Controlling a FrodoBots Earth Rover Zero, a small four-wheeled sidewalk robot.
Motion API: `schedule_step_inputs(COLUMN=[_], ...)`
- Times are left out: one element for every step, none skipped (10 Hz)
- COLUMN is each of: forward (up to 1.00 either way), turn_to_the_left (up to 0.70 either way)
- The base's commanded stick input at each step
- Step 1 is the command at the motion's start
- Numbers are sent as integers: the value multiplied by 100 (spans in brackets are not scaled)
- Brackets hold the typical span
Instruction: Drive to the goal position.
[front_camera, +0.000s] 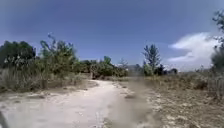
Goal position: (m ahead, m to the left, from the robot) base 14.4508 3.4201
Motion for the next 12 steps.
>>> schedule_step_inputs(forward=[45,45,45,45,45,45,45,45,45,45,45,45], turn_to_the_left=[13,27,27,27,6,4,2,2,2,2,2,2])
